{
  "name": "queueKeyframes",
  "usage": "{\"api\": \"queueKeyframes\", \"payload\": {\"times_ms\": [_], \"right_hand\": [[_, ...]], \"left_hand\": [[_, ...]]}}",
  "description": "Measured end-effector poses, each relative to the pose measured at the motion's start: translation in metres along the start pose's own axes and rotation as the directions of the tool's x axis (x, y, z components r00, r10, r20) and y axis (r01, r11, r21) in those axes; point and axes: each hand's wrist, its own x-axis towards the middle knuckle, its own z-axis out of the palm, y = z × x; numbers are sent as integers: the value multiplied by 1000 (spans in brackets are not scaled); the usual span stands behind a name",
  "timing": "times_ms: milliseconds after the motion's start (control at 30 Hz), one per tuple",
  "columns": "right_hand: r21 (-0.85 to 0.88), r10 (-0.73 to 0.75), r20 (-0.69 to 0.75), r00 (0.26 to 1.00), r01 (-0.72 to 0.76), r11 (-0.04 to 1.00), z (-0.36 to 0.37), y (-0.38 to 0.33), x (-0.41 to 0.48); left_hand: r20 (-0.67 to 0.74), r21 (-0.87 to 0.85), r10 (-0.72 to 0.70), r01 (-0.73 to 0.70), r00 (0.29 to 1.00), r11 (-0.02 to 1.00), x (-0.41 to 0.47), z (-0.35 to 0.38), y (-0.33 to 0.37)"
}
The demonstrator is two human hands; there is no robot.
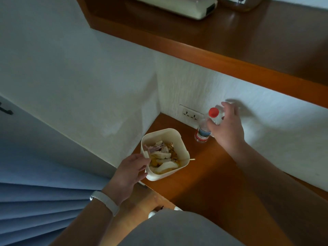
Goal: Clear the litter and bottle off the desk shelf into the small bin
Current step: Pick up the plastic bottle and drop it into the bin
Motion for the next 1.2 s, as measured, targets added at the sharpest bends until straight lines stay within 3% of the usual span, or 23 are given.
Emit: {"api": "queueKeyframes", "payload": {"times_ms": [533, 800, 1000, 1200], "right_hand": [[113, 142, 248, 958, -174, 978, 37, 27, 11], [62, 73, 142, 987, -83, 995, 28, 17, 6], [349, 38, 8, 999, -38, 936, -5, -16, -2], [677, -31, 18, 999, 11, 736, -35, -52, -20]], "left_hand": [[-39, 13, 15, -14, 999, 1000, -4, 14, -4], [-45, 13, 22, -22, 999, 1000, -8, 12, -6], [-70, 26, 38, -37, 997, 999, -11, 6, -3], [-93, 11, 71, -70, 993, 997, -13, 0, 2]]}}
